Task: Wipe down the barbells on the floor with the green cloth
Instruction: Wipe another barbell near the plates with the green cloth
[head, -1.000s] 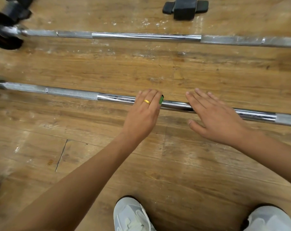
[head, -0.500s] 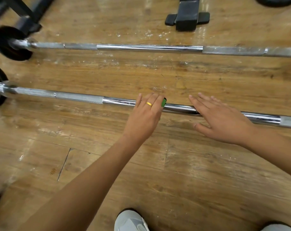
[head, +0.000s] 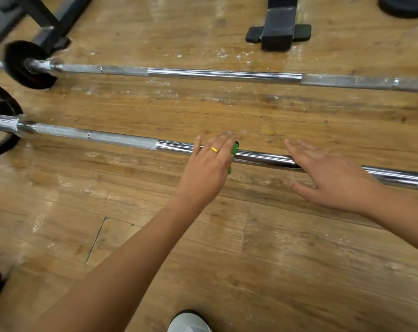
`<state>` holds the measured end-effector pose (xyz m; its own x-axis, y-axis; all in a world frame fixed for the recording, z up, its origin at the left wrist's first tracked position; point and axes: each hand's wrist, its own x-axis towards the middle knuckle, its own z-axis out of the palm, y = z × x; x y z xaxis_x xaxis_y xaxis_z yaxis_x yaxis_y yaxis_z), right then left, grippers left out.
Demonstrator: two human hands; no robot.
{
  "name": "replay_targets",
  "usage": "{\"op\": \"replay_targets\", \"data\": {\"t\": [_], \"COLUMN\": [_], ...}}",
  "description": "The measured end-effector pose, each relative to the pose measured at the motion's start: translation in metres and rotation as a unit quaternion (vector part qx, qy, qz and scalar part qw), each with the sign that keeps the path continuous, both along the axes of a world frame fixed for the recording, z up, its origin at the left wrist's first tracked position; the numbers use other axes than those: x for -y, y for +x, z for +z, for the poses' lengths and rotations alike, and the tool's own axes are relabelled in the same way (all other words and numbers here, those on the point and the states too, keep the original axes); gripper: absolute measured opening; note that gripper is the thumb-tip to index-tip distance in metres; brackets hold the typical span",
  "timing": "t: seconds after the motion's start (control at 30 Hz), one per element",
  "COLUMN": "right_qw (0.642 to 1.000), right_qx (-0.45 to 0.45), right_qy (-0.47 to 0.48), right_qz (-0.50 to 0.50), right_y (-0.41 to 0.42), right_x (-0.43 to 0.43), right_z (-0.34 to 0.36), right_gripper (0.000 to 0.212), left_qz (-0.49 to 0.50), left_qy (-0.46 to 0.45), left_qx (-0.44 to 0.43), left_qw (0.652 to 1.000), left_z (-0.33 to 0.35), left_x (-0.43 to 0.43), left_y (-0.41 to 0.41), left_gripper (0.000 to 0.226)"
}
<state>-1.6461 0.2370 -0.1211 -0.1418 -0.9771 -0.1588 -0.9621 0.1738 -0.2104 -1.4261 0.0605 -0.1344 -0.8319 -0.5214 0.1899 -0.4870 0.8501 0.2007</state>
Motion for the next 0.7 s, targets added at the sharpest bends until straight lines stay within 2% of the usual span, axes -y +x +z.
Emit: {"op": "replay_targets", "data": {"t": [0.27, 0.47, 0.57, 0.7], "right_qw": [1.000, 0.997, 0.996, 0.998], "right_qx": [0.017, 0.037, 0.037, 0.056], "right_qy": [0.013, 0.050, 0.063, 0.038], "right_qz": [-0.004, -0.047, -0.054, -0.013], "right_y": [0.005, 0.014, 0.021, 0.049], "right_x": [-0.005, -0.003, 0.007, 0.034], "right_z": [0.005, 0.008, 0.011, 0.011], "right_gripper": [0.086, 0.086, 0.082, 0.078], "left_qz": [0.056, 0.088, 0.072, -0.010], "left_qy": [0.039, 0.071, 0.068, 0.051], "left_qx": [0.010, -0.024, -0.018, 0.000], "left_qw": [0.998, 0.993, 0.995, 0.999], "left_z": [0.003, 0.004, 0.005, 0.004], "left_x": [0.048, 0.061, 0.057, 0.045], "left_y": [0.046, 0.065, 0.063, 0.056], "left_gripper": [0.043, 0.041, 0.039, 0.042]}}
